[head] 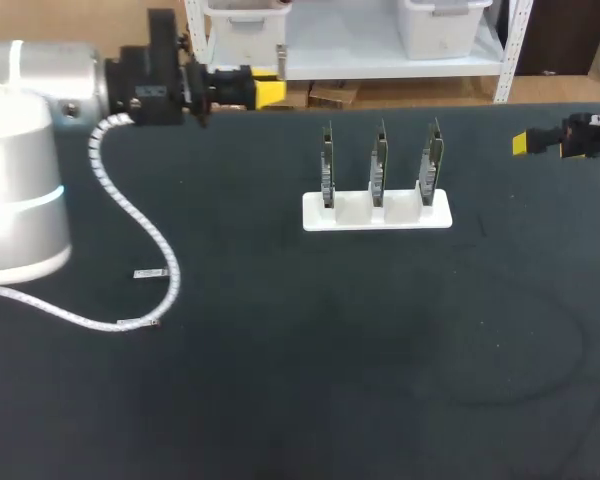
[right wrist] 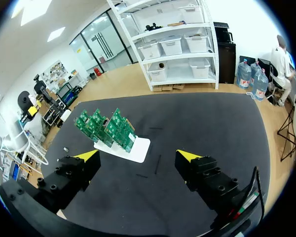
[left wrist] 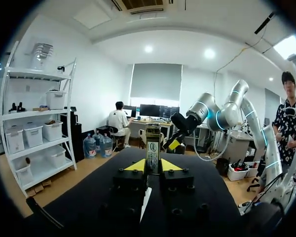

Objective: Pick up the optical module with the left hand, and insert it into the network port with the right hand.

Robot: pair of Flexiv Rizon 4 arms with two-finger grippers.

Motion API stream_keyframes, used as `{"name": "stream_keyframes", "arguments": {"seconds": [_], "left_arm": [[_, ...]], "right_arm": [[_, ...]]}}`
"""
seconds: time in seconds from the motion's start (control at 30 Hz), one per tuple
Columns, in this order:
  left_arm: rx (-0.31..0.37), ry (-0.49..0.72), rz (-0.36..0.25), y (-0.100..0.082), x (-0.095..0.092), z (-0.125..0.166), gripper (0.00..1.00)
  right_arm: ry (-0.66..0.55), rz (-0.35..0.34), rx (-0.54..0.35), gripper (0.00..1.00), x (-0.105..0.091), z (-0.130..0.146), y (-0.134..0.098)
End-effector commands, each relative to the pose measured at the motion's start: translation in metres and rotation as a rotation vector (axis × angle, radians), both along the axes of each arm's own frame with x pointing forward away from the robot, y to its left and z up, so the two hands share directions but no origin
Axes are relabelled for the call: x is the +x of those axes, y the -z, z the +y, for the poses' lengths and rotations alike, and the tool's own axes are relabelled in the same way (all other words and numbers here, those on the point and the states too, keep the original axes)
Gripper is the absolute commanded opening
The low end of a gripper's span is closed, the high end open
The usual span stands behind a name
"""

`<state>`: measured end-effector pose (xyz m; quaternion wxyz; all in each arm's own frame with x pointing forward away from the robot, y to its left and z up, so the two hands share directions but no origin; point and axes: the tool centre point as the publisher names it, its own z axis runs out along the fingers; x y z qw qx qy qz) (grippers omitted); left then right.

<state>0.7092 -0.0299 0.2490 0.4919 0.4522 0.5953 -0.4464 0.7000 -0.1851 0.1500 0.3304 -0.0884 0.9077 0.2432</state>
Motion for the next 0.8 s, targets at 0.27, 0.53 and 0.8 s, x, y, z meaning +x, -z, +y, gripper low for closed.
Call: {"name": "stream_keyframes", "arguments": {"seconds": [0.27,0.53,0.8], "left_arm": [[-0.010,0.122,-0.090,0.011,0.025,-0.042,0.00],[0.040,0.121,-0.100,0.019,0.047,-0.043,0.00],[0.040,0.143,-0.061,0.032,0.043,-0.042,0.00]], "right_arm": [[0.000,0.000,0.000,1.00,0.000,0.000,0.000],[0.000,0.000,0.000,1.00,0.000,0.000,0.000],[0.000,0.000,0.000,1.00,0.000,0.000,0.000]]}}
